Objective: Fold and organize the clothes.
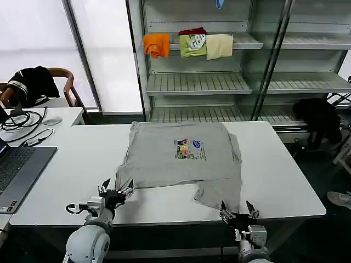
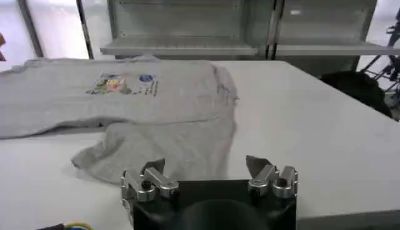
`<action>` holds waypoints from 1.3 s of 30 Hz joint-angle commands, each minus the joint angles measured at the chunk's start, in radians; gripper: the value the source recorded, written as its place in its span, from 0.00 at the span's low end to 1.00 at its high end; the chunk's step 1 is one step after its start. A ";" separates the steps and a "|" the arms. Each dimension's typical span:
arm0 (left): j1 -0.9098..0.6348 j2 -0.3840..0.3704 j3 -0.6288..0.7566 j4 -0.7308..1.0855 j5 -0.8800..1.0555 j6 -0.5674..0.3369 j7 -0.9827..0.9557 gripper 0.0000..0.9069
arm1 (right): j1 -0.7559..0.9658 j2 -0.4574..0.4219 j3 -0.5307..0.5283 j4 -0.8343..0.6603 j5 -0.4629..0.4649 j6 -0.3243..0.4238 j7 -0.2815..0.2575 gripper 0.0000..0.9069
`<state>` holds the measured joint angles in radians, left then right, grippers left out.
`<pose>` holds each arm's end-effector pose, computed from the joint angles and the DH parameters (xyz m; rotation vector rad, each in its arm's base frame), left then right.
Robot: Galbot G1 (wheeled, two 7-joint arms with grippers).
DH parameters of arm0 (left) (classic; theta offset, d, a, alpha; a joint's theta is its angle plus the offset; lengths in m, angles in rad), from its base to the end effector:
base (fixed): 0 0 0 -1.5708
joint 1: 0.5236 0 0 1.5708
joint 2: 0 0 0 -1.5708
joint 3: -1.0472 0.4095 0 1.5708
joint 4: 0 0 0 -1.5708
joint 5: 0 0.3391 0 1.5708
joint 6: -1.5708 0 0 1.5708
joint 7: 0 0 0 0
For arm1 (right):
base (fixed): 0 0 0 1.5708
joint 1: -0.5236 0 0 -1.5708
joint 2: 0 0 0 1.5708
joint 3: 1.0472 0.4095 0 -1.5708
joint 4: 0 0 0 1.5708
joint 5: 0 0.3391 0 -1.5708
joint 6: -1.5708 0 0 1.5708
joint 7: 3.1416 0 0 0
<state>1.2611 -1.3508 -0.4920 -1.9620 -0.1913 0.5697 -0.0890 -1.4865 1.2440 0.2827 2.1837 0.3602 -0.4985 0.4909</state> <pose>0.2477 0.0515 -0.3358 -0.0237 -2.7365 -0.0824 0.1484 -0.0062 -0.3176 -0.0773 -2.7068 0.0183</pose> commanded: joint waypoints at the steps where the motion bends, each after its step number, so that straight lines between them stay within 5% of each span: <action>1: -0.010 0.002 -0.004 0.025 -0.021 0.007 -0.001 0.97 | 0.000 0.005 -0.001 -0.001 0.000 -0.002 0.001 1.00; 3: -0.008 0.005 -0.004 0.027 -0.026 0.007 -0.001 0.89 | -0.001 0.006 -0.001 -0.003 0.000 -0.001 0.001 1.00; 8: -0.001 0.009 -0.006 0.031 -0.033 0.007 -0.001 0.58 | 0.002 0.009 -0.004 -0.017 0.000 0.004 -0.006 0.49; 9: 0.001 0.010 -0.006 0.032 -0.034 0.007 -0.001 0.48 | 0.002 0.009 -0.005 -0.022 0.000 0.008 -0.008 0.40; 10: 0.003 0.011 -0.005 0.032 -0.034 0.007 0.000 0.27 | 0.003 0.010 -0.007 -0.028 -0.001 0.014 -0.011 0.14; 12: 0.008 0.013 -0.004 0.033 -0.033 0.007 0.001 0.04 | 0.003 0.010 -0.011 -0.036 -0.001 0.019 -0.015 0.00; 39: 0.045 -0.023 -0.003 -0.090 -0.082 -0.005 -0.013 0.01 | 0.032 -0.013 0.013 0.015 -0.027 0.133 -0.066 0.00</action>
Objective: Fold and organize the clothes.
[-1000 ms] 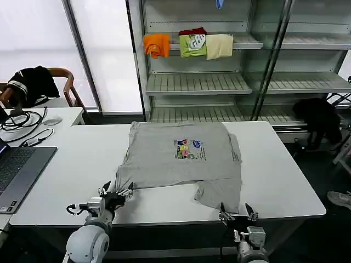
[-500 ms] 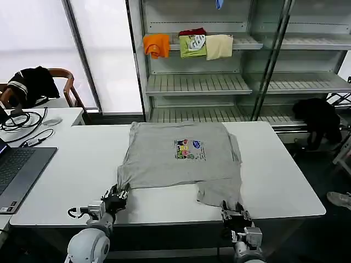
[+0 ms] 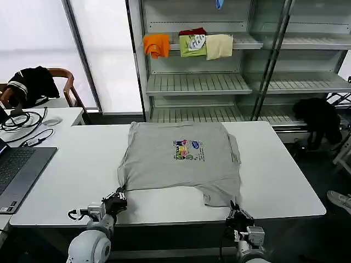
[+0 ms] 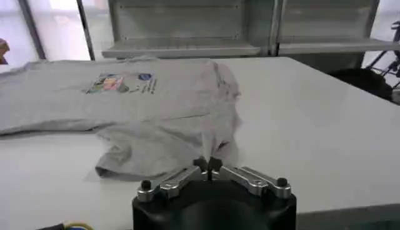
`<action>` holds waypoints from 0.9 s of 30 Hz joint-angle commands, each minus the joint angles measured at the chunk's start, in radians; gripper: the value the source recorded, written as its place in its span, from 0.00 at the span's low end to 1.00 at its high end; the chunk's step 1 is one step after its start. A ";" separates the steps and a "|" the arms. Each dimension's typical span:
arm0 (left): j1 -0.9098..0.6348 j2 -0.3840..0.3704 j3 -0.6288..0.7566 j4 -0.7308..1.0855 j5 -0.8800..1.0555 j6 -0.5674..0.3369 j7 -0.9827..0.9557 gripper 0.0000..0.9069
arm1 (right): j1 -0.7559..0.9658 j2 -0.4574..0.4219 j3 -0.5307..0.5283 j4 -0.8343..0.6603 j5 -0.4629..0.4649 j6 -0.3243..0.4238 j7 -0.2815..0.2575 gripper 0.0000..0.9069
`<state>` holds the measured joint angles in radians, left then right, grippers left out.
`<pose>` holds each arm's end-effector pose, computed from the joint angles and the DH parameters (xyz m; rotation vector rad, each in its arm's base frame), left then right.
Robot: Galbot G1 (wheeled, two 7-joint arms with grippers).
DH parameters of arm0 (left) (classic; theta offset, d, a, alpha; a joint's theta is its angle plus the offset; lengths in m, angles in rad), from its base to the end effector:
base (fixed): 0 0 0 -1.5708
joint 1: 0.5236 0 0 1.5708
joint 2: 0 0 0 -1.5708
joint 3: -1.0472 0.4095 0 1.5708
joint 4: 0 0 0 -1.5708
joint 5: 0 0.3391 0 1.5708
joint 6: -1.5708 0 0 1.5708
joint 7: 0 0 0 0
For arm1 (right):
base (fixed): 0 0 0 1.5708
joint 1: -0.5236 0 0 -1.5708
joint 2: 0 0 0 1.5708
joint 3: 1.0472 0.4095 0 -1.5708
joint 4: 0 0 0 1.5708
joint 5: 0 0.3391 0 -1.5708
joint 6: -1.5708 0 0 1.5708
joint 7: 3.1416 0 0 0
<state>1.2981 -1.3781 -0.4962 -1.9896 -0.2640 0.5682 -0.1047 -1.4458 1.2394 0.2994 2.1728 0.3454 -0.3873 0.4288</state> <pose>0.2334 0.0437 -0.3367 -0.0394 -2.7230 0.0471 0.1635 -0.0120 -0.3139 -0.0358 -2.8505 -0.0298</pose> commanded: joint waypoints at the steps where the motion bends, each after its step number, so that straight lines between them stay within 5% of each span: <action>1: 0.006 0.003 0.001 -0.071 -0.014 -0.005 0.001 0.01 | -0.006 -0.008 -0.003 0.027 -0.012 0.023 -0.006 0.00; 13: -0.110 0.019 -0.003 -0.066 -0.066 -0.044 -0.008 0.01 | 0.179 0.025 0.029 -0.035 -0.012 0.035 -0.076 0.00; 27: -0.429 0.050 0.014 0.248 -0.160 -0.027 -0.008 0.01 | 0.667 0.093 -0.001 -0.454 -0.016 -0.031 -0.128 0.00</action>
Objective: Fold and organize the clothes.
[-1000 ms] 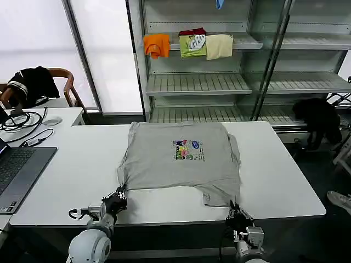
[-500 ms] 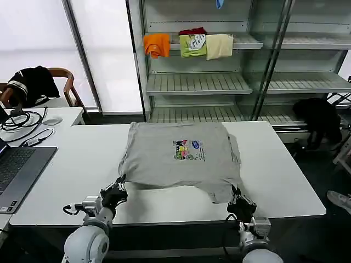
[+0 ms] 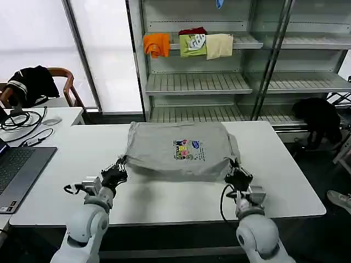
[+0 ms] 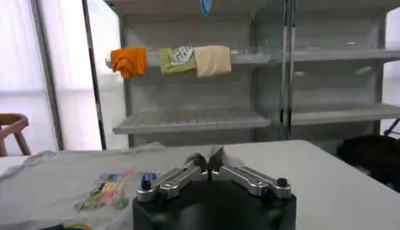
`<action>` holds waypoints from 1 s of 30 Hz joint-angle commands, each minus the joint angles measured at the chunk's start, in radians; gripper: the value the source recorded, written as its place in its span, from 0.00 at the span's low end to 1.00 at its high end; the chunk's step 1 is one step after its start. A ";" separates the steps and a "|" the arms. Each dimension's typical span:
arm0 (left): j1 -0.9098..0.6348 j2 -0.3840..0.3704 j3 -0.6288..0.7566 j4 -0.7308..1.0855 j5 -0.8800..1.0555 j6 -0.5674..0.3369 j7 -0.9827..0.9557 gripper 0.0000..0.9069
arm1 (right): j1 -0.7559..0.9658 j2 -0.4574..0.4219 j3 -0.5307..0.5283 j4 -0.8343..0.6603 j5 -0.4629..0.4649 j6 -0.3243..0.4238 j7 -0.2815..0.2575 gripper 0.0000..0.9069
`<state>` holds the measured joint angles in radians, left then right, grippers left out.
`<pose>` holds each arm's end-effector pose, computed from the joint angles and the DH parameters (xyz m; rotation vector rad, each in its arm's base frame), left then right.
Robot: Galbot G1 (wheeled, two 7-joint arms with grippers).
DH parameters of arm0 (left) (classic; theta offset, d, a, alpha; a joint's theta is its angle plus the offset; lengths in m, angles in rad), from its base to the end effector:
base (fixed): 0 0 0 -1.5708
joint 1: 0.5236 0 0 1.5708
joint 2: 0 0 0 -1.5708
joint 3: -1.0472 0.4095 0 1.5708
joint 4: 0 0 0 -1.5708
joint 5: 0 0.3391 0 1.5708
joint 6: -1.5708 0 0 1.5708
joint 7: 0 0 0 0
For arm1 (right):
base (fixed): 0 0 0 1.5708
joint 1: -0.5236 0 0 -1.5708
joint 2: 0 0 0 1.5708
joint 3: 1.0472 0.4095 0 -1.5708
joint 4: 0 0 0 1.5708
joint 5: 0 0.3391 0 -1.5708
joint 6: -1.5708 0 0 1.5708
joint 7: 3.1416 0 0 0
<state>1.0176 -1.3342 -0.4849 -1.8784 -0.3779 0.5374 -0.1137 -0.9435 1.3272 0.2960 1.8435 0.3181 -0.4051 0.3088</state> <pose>0.3317 0.0598 -0.2915 -0.0762 -2.9080 0.1328 0.3502 -0.0052 -0.2919 0.0011 -3.0382 -0.0180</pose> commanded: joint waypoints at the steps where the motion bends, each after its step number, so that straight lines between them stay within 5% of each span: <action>1: -0.175 0.006 0.001 0.175 -0.047 0.001 0.002 0.01 | 0.186 0.016 -0.002 -0.157 0.009 -0.015 -0.009 0.00; 17: -0.308 0.014 0.035 0.402 -0.056 -0.011 0.018 0.01 | 0.432 0.128 -0.038 -0.514 -0.058 -0.011 -0.061 0.00; 18: -0.310 0.013 0.036 0.408 -0.054 -0.011 0.018 0.31 | 0.437 0.129 -0.039 -0.527 -0.058 -0.012 -0.064 0.76; 19: -0.313 0.012 0.038 0.412 -0.053 -0.011 0.018 1.00 | 0.440 0.129 -0.040 -0.536 -0.059 -0.013 -0.067 1.00; 28: -0.342 0.004 0.051 0.446 -0.037 0.037 0.018 1.00 | 0.464 0.162 -0.033 -0.586 -0.054 -0.126 -0.051 1.00; 30: -0.347 0.001 0.057 0.439 -0.031 0.040 0.001 1.00 | 0.471 0.177 -0.032 -0.587 -0.021 -0.158 -0.009 1.00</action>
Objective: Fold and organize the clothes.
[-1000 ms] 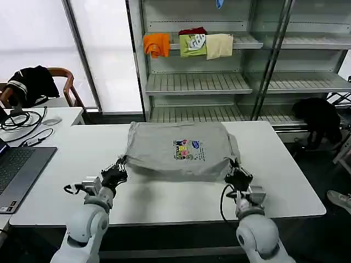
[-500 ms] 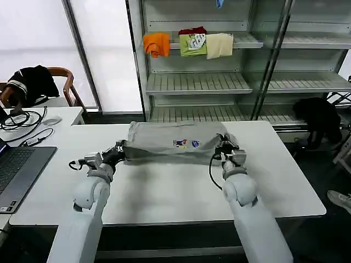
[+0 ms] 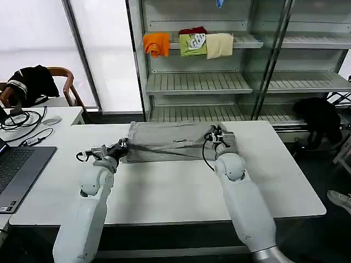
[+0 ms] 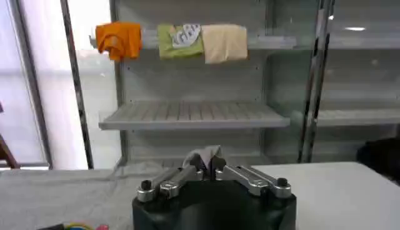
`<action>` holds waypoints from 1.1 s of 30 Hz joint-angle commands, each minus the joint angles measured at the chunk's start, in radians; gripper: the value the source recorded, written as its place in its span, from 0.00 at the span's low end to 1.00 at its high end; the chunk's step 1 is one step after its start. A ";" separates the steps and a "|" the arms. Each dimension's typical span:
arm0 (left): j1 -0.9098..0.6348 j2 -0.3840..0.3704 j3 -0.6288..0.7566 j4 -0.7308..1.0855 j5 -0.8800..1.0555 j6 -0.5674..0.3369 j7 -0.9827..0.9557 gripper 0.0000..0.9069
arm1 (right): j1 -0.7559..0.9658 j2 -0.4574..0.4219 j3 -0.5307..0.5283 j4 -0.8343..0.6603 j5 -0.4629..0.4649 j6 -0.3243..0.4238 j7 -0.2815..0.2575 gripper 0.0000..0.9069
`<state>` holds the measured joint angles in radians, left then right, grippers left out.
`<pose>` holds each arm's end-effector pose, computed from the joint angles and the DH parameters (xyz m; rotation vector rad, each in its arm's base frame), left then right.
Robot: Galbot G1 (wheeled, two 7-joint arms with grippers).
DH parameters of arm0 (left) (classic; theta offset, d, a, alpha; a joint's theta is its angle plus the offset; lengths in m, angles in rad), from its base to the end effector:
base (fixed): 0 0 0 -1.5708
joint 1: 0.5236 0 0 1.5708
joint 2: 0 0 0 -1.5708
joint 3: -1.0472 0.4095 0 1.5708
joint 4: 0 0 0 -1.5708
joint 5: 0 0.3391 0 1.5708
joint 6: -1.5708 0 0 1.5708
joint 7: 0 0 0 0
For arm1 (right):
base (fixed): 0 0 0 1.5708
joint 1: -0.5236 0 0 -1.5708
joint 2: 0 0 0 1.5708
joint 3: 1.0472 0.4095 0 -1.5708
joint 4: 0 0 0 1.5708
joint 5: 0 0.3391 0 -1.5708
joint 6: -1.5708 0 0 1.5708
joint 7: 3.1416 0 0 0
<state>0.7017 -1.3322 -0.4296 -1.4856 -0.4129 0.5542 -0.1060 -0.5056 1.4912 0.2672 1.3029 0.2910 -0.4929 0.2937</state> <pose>0.4633 0.0728 -0.2939 -0.0357 -2.8122 0.1556 0.5310 0.0430 -0.2690 -0.0443 -2.8763 -0.0192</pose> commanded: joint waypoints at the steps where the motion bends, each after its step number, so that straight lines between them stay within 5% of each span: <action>1: -0.031 -0.001 0.004 0.041 0.006 0.024 -0.013 1.00 | 0.033 0.013 -0.003 -0.046 0.006 -0.070 0.006 1.00; 6: -0.036 -0.003 0.010 0.038 0.039 0.026 -0.031 1.00 | 0.070 0.067 0.002 -0.114 0.090 -0.036 0.116 1.00; 14: 0.029 0.009 0.011 -0.033 0.060 0.029 -0.067 1.00 | 0.049 0.057 0.003 -0.037 0.194 -0.065 0.193 1.00; 24: 0.172 0.019 0.046 -0.174 0.079 0.028 -0.081 1.00 | -0.187 -0.097 -0.005 0.271 0.197 -0.088 0.193 1.00; 33: 0.201 0.011 0.045 -0.185 0.090 0.027 -0.088 1.00 | -0.326 -0.222 0.013 0.400 0.213 -0.086 0.188 1.00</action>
<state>0.8658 -1.3234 -0.3882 -1.6325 -0.3264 0.5789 -0.1869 -0.7452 1.3262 0.2869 1.5964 0.4951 -0.5736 0.4695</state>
